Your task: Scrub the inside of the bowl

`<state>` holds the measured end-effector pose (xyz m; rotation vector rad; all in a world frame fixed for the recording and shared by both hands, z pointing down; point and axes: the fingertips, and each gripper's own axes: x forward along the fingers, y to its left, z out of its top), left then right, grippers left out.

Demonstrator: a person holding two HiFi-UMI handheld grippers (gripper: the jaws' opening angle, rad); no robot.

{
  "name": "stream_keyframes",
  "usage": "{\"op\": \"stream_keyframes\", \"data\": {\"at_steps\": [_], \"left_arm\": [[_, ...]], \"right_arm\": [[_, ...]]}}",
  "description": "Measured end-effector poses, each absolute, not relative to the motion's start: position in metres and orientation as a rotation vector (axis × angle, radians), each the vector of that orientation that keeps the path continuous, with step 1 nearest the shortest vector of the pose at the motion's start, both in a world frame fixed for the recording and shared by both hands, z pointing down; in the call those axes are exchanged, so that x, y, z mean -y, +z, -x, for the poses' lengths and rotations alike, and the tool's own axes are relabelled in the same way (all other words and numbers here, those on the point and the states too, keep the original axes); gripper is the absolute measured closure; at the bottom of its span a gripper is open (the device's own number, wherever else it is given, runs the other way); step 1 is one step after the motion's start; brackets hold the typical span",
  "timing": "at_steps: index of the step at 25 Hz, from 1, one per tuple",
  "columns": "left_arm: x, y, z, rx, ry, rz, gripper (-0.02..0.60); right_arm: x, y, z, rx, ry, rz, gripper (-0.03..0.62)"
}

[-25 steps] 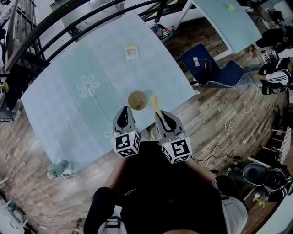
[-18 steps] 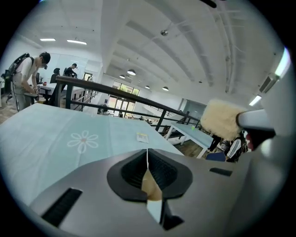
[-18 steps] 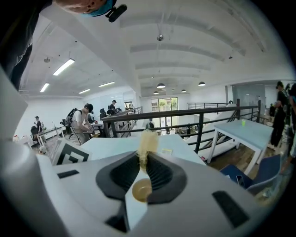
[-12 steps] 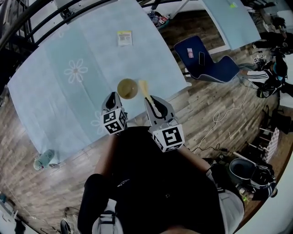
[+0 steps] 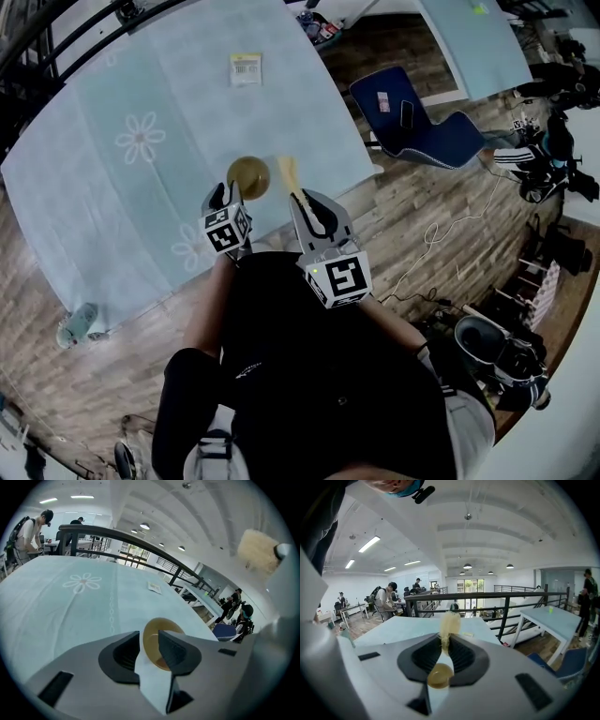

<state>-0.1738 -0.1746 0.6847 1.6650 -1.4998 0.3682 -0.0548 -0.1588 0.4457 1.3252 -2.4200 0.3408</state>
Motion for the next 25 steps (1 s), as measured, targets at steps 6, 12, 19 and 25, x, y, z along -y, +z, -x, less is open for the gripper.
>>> {"op": "stream_keyframes", "data": {"at_steps": [6, 12, 19, 25], "left_arm": [[0.172, 0.706, 0.172, 1.484, 0.401, -1.592, 0.446], [0.169, 0.710, 0.176, 1.497, 0.415, -1.549, 0.540], [0.176, 0.688, 0.175, 1.510, 0.379, -1.587, 0.561], [0.187, 0.621, 0.174, 1.531, 0.200, -1.648, 0.563]], "right_arm": [[0.161, 0.451, 0.046, 2.396, 0.355, -1.333, 0.545], [0.162, 0.452, 0.041, 2.386, 0.365, -1.344, 0.545], [0.157, 0.452, 0.044, 2.392, 0.365, -1.348, 0.545], [0.151, 0.450, 0.049, 2.413, 0.358, -1.340, 0.545]]}}
